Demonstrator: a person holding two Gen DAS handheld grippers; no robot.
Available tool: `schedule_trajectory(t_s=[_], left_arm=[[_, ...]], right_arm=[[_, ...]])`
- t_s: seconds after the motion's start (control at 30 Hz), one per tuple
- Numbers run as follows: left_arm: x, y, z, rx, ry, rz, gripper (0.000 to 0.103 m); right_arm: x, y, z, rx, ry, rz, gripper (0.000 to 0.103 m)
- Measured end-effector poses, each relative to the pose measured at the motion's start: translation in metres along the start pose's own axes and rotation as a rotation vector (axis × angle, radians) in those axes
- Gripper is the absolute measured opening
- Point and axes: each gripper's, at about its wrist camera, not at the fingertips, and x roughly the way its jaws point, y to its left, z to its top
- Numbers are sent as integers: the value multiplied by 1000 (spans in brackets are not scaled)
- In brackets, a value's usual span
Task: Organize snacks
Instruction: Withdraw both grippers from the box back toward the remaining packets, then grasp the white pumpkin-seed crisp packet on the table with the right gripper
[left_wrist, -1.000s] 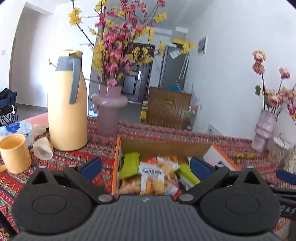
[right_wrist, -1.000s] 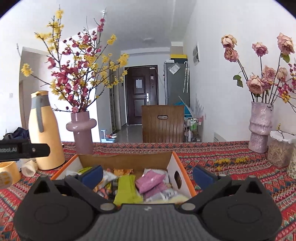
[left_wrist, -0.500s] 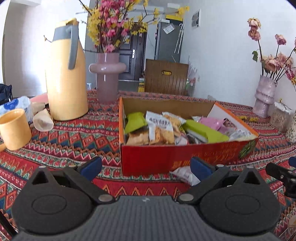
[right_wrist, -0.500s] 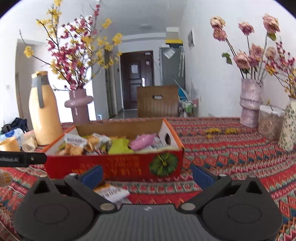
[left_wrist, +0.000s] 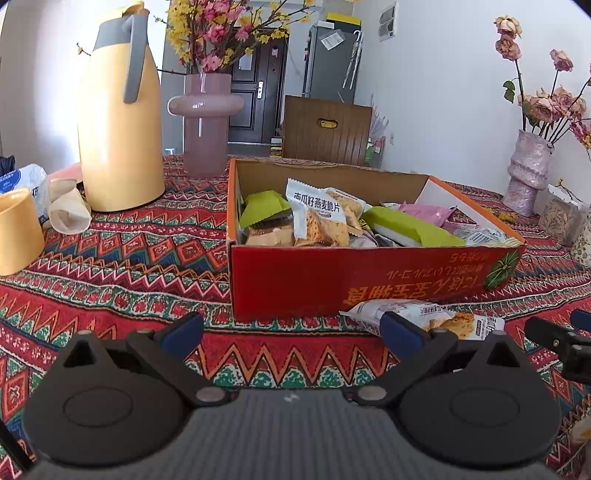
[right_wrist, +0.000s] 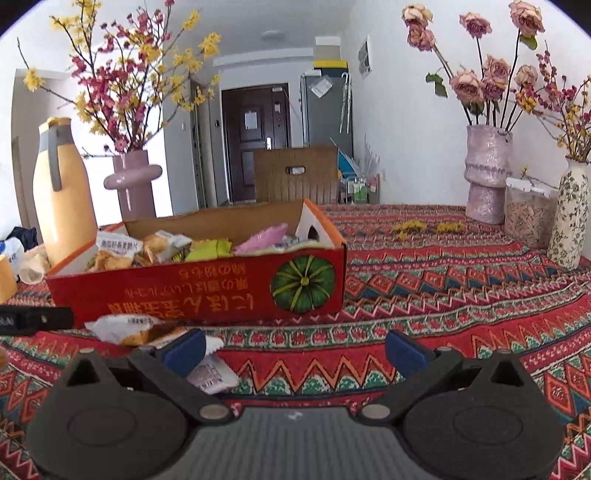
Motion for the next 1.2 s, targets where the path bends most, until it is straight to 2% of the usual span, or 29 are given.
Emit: schedule_trajectory(t_s=[0.53,0.8,0.97,1.2], left_arm=[[-1,1,-2,-16,-14,-1,103],[-2,5,-2,-44,-12,-12,103],[-2,7,-1,-55,-10,-12,103],[-2,7,-1,-64,-9,-11,103]], right_arm=[[-2,-2,0,8,-5,31,103],[-1,-7,13,8,50,47,103],[4,13,24,-66,70,100,103],[32,55,29,-222,160,173,103]])
